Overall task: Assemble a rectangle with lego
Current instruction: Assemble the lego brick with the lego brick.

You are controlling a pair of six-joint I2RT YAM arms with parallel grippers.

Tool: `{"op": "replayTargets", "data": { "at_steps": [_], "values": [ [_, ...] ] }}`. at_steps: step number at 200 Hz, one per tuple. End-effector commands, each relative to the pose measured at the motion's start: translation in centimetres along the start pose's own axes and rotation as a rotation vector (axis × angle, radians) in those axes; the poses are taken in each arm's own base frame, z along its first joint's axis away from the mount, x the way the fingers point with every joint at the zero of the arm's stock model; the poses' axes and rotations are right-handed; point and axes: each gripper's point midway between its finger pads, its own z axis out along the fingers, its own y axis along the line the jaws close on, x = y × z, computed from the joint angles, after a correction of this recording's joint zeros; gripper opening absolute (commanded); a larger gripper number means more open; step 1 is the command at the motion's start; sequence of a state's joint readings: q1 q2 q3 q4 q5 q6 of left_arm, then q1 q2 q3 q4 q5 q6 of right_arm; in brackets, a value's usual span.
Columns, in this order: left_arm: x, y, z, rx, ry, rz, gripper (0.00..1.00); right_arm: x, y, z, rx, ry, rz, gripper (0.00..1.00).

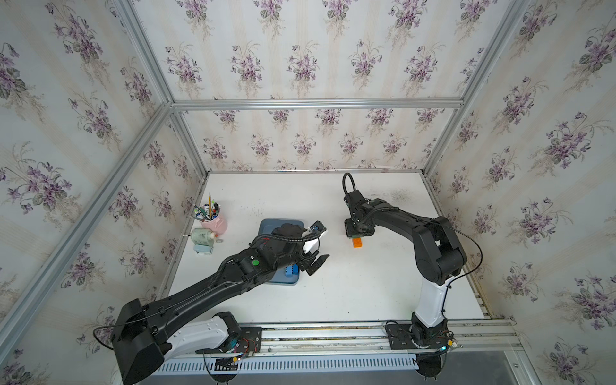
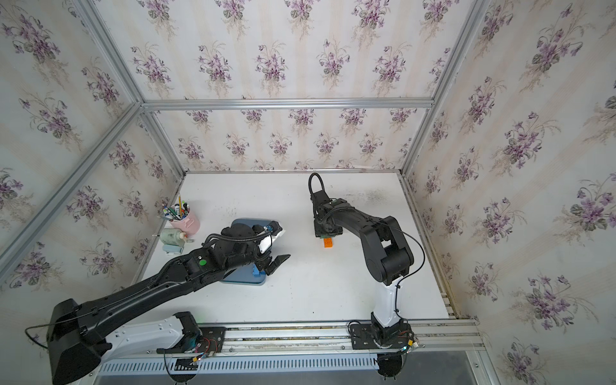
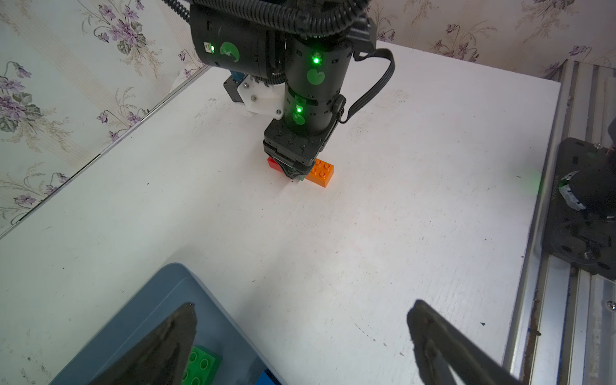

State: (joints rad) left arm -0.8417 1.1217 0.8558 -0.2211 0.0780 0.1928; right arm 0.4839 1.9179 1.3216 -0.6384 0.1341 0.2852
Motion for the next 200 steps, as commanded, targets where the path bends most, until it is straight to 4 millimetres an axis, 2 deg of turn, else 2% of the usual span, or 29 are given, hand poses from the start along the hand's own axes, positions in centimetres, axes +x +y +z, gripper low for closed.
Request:
{"op": "replayTargets", "data": {
  "at_steps": [1,150,200],
  "values": [
    [-1.1,0.2,-0.2,-0.007,-0.042,0.011,1.0,1.1,-0.5,0.7,0.014,0.04,-0.01,0.54],
    [-1.1,0.1,-0.1,-0.004,-0.039,0.014,1.0,2.5,-0.9,2.4,0.004,0.081,-0.011,0.55],
    [-1.1,0.1,-0.1,-0.004,-0.037,0.012,1.0,2.4,-1.2,2.3,0.017,0.075,-0.002,0.6]
  ]
}}
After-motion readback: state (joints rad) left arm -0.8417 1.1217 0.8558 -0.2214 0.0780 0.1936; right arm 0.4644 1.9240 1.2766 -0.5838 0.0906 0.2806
